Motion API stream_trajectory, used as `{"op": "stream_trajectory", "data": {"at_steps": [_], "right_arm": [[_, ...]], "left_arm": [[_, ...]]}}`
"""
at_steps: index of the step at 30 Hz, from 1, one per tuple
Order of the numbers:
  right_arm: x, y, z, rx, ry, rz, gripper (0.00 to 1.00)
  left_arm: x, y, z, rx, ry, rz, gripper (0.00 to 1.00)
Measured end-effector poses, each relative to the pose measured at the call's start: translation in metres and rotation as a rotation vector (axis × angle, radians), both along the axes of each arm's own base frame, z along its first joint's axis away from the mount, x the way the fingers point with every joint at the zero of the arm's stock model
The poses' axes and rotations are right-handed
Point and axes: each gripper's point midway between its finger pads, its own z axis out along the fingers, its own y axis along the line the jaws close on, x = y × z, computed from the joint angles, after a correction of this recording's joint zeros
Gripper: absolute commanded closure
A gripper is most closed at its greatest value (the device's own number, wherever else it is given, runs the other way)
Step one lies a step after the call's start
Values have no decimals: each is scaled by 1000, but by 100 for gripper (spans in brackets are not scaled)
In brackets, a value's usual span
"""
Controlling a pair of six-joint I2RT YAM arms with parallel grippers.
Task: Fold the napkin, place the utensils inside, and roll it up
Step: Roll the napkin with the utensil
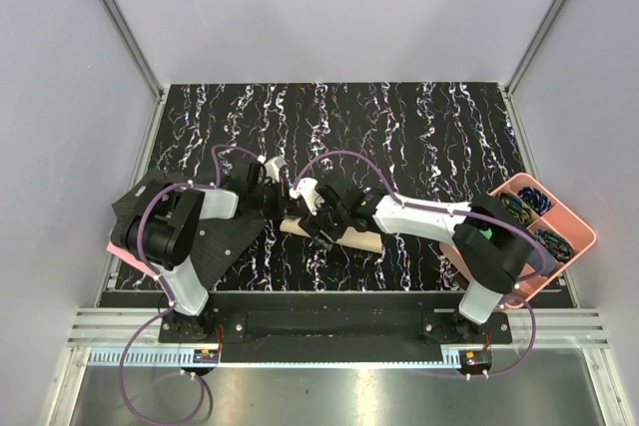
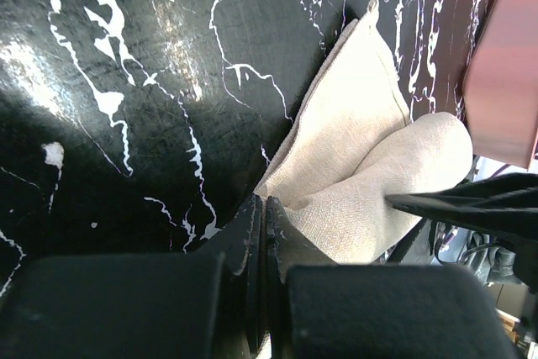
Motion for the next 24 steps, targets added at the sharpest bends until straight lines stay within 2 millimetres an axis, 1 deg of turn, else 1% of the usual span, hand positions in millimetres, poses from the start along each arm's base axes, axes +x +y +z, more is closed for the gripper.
{"op": "stream_trajectory", "data": {"at_steps": [5,7,10,13,14,16,17,18,20,21,23,24], "right_arm": [[4,-2,-13,-33,-10,-2,29],[6,-2,-15,-37,-17,-3,30],[10,-2,-19,-48,-30,-11,30],[15,-2,-24,-62,-47,-27,30],[17,-3,-25,-68,-55,-33,31],[20,-3,-25,-80,-69,-45,31],[23,-4,-26,-90,-77,-54,32],[25,-4,-28,-95,-81,-59,32],[29,-3,-31,-106,-90,-68,33],[32,-1,-30,-104,-95,-71,35],[37,1,-31,-106,-102,-79,39],[40,2,-31,-107,-104,-84,44]], "left_arm": [[1,0,0,4,6,1,100],[1,0,0,6,9,3,98],[4,1,-1,13,7,8,91],[6,2,-2,24,4,18,81],[7,2,-2,28,3,21,76],[9,3,-2,39,5,30,70],[12,4,-1,41,3,35,67],[14,3,2,38,-2,35,61],[20,1,9,33,-20,33,55],[22,0,12,32,-29,34,52],[27,0,20,35,-54,40,50],[29,1,25,38,-66,43,49]]}}
